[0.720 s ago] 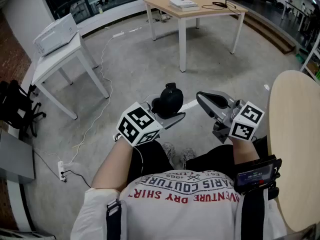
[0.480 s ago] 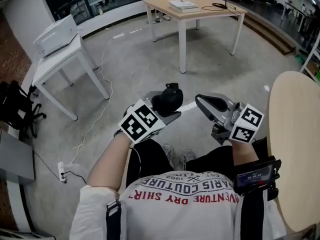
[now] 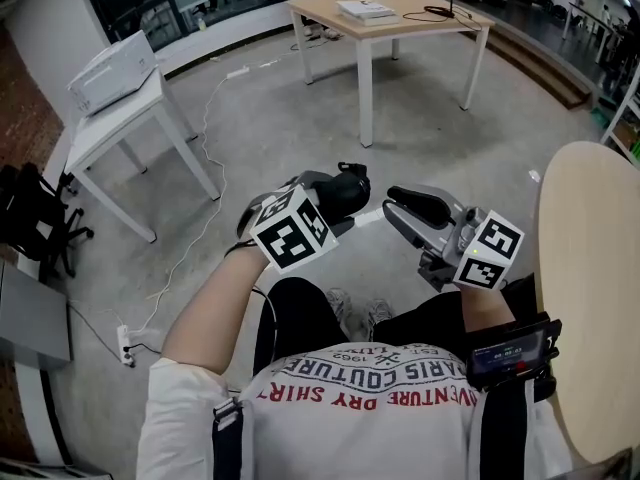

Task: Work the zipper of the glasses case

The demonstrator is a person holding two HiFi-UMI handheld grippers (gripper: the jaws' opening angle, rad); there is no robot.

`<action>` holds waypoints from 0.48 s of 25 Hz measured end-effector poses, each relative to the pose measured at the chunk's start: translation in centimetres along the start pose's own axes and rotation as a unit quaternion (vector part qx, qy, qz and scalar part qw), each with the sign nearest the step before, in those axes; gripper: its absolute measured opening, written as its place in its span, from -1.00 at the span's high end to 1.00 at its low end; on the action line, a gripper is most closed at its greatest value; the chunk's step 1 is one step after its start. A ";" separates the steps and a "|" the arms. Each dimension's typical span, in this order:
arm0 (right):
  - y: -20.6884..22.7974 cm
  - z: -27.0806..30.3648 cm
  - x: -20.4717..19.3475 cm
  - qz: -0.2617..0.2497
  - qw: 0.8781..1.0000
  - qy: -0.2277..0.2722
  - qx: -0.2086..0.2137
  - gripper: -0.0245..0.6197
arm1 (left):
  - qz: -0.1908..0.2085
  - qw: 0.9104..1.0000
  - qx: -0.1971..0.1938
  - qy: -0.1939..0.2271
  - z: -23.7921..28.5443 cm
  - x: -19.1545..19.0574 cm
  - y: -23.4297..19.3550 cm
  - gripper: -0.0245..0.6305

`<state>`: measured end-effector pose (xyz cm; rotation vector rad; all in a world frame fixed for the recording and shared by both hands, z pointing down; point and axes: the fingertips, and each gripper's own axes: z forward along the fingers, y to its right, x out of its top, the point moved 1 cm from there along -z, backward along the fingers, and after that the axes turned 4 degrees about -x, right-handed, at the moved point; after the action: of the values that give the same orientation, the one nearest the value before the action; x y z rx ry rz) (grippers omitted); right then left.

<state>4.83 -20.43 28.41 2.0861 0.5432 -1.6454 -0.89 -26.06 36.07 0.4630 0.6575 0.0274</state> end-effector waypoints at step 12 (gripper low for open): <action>0.7 0.8 0.3 -0.042 0.996 0.004 -0.074 0.55 | -0.016 1.000 0.015 -0.004 1.5 1.4 0.5 0.14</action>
<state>4.61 -21.45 27.99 1.9871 0.7429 -1.5910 1.19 -26.01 36.55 0.4818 0.6585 -0.0149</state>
